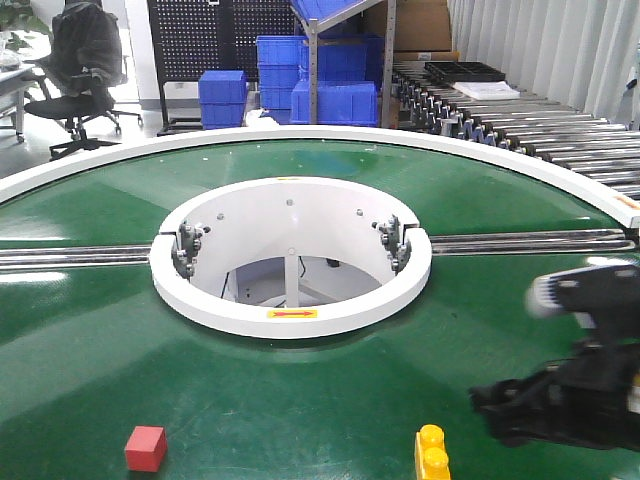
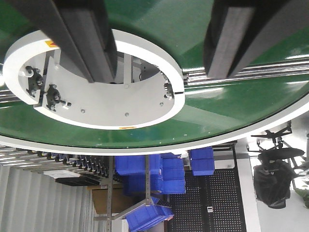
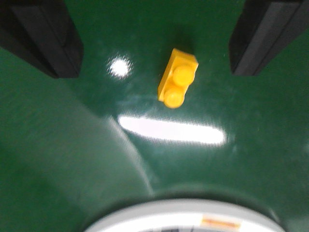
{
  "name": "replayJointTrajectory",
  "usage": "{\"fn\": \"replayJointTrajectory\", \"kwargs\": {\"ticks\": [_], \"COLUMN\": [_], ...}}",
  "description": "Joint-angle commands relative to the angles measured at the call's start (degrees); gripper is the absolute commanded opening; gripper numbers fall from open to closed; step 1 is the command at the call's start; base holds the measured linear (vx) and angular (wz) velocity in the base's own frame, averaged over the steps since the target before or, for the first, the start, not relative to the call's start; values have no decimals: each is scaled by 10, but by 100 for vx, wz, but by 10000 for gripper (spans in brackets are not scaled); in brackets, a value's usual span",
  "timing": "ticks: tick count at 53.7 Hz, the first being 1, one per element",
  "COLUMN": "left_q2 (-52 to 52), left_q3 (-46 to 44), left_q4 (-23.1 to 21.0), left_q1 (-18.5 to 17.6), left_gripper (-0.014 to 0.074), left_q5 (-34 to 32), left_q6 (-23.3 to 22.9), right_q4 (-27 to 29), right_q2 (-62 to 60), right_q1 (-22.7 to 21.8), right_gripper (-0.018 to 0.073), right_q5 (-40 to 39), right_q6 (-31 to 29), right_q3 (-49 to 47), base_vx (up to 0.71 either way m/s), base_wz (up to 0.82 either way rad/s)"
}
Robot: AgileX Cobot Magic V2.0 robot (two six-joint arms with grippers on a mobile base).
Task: Pick red and yellow blocks into blue bin
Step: 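Lower the right gripper onto the yellow brick and close it, then lower the left gripper onto the red cube and close it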
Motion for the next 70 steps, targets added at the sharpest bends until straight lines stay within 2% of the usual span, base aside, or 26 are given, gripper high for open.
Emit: {"fn": "replayJointTrajectory", "kwargs": {"ticks": [1,6,12,19,46,50,54,62,70], "left_q2": [-3,-3,-3,-3,-3,-3,-3,-3,-3], "left_q3": [-23,-23,-23,-23,-21,-21,-21,-21,-22], "left_q4": [-3,-3,-3,-3,-3,-3,-3,-8,-7], "left_q1": [-3,-3,-3,-3,-3,-3,-3,-3,-3], "left_gripper": [522,522,522,522,522,522,522,522,522], "left_q5": [-44,-44,-44,-41,-30,-26,-26,-25,0], "left_q6": [0,0,0,0,0,0,0,0,0], "right_q4": [-11,-31,-59,-78,-92,-95,-95,-105,-140], "right_q2": [48,119,176,228,346,360,366,363,336], "right_q1": [22,39,39,39,39,39,39,39,39], "right_gripper": [633,630,619,601,578,515,392,-11,-16], "right_q5": [1,31,58,68,-13,-15,-14,-20,-22], "right_q6": [35,100,158,176,280,288,293,294,293], "right_q3": [-56,-96,-133,-157,-163,-175,-185,-190,-190], "base_vx": [0,0,0,0,0,0,0,0,0], "base_wz": [0,0,0,0,0,0,0,0,0]}}
